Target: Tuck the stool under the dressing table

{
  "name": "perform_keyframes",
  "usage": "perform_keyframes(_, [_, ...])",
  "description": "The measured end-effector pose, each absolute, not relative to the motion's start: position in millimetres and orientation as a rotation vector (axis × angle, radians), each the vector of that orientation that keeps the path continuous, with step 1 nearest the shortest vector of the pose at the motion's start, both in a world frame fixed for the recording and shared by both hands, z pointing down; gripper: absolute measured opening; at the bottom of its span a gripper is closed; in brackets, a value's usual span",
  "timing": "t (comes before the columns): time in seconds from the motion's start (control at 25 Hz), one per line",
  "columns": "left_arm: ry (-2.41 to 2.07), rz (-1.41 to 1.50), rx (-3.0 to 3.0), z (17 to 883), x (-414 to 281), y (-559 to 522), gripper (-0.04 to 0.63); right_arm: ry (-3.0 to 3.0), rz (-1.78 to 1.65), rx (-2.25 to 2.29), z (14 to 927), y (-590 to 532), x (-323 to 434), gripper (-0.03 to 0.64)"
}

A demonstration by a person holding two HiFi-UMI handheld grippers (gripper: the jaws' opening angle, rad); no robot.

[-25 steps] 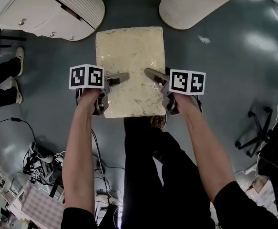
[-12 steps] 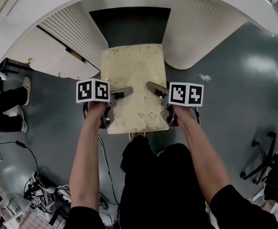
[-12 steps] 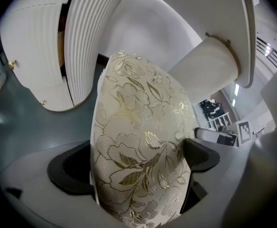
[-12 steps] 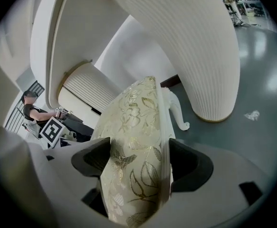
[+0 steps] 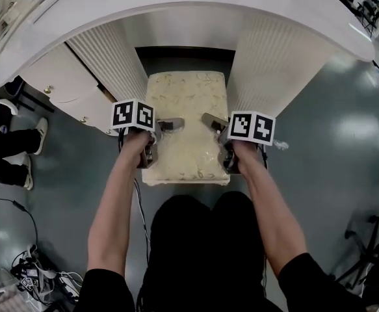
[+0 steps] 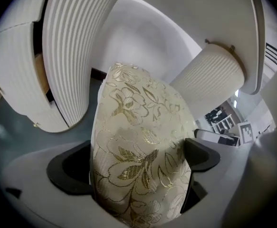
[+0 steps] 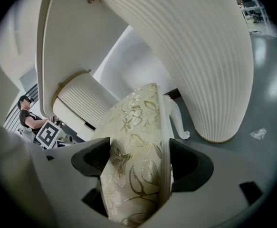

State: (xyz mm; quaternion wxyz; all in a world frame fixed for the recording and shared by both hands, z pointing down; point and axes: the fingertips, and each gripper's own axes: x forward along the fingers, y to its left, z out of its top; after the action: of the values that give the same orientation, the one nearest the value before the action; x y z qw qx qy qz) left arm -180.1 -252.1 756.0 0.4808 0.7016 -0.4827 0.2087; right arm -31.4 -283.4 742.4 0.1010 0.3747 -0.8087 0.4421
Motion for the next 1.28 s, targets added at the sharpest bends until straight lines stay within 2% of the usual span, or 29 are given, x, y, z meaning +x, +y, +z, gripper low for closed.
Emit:
perform_keyframes(0.92, [-1.203, 0.558, 1.763, 742.8, -231.4, -385.9, 0.591, -2.351, 1.294, 1.196, 734.1, -410.7, -78.8, 0.341])
perform_keyframes(1.0, [-1.251, 0.626, 1.801, 735.7, -235.2, -397.7, 0.586, -2.345, 1.292, 1.202, 733.9, -420.5, -83.1, 0.341])
perform_keyframes(1.08, [-1.289, 0.702, 1.816, 729.0, -240.8, -407.5, 0.551, -2.346, 1.292, 1.199, 732.6, -429.9, -90.7, 0.341])
perform_keyframes(1.28, [-1.321, 0.67, 1.832, 728.0, -242.2, -421.0, 0.552, -2.323, 1.307, 1.184, 733.3, -445.3, -91.5, 0.341])
